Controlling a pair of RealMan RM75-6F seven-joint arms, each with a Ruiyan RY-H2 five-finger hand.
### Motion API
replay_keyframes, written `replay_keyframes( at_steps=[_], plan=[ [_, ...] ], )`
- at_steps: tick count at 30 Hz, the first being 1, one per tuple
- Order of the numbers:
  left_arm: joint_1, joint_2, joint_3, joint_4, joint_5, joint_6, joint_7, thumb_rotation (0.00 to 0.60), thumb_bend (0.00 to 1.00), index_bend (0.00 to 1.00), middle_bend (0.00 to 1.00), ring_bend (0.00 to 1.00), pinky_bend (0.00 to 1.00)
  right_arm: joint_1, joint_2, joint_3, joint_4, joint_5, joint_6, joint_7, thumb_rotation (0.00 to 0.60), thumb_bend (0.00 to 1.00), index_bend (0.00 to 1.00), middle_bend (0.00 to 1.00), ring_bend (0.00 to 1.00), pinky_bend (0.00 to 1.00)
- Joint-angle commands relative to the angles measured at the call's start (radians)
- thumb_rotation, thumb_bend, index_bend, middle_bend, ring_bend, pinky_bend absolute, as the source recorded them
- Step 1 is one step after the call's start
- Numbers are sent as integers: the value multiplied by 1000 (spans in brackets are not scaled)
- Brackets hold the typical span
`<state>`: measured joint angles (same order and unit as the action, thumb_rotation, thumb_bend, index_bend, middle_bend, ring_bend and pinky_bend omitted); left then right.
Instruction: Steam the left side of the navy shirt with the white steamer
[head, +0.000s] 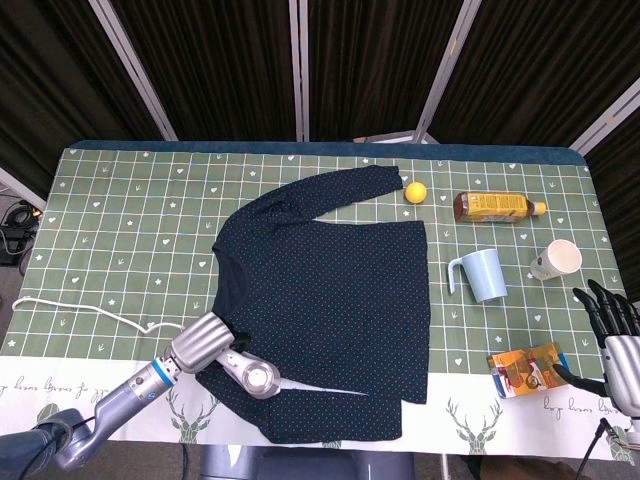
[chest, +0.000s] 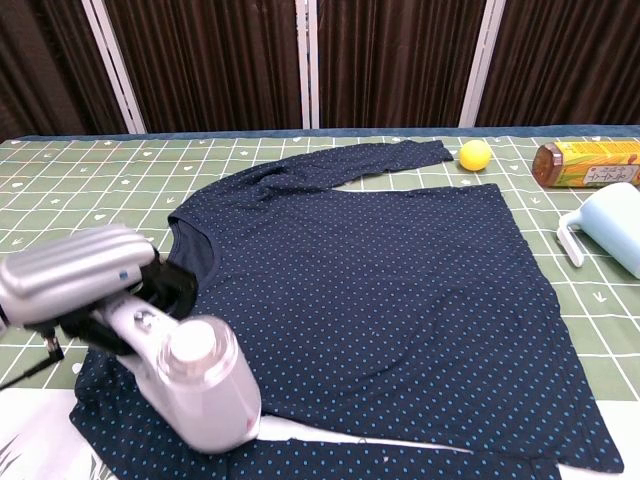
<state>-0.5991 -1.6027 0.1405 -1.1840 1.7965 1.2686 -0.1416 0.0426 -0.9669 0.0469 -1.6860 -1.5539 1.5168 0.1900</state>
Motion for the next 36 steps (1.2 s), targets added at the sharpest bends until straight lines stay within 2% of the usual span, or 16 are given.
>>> replay_keyframes(
  at_steps=[1,7,12,19,25,27,30,36],
  plan=[
    [3,25,-49,6,-45,22,-19,600,334,918,862,769,997,0,0,0,0,-1,0,-1,600,0,0,0,0,0],
    [10,68,-144,35,-169,12,-70,600,334,918,862,769,997,0,-1,-2,-3,-4,1,-4,600,0,0,0,0,0],
    [23,99,-199,83,-265,-18,-98,600,334,918,862,768,997,1,-2,-3,-5,-6,-1,-10,600,0,0,0,0,0],
    [35,79,-223,210,-372,-133,-146,600,333,917,862,769,997,3,-4,-5,-9,-7,-6,-22,600,0,0,0,0,0],
    [31,31,-225,322,-401,-202,-176,600,321,896,844,769,977,6,-9,-7,-11,-7,-12,-35,600,0,0,0,0,0],
    [28,18,-227,345,-402,-211,-191,600,319,872,831,760,956,7,-10,-7,-12,-7,-14,-39,600,0,0,0,0,0],
    [20,6,-226,364,-404,-237,-198,600,271,787,769,706,874,8,-11,-6,-12,-3,-17,-41,600,0,0,0,0,0],
    [4,2,-228,353,-422,-304,-161,600,129,614,587,590,702,9,-11,-6,-11,0,-21,-40,600,0,0,0,0,0]
  ],
)
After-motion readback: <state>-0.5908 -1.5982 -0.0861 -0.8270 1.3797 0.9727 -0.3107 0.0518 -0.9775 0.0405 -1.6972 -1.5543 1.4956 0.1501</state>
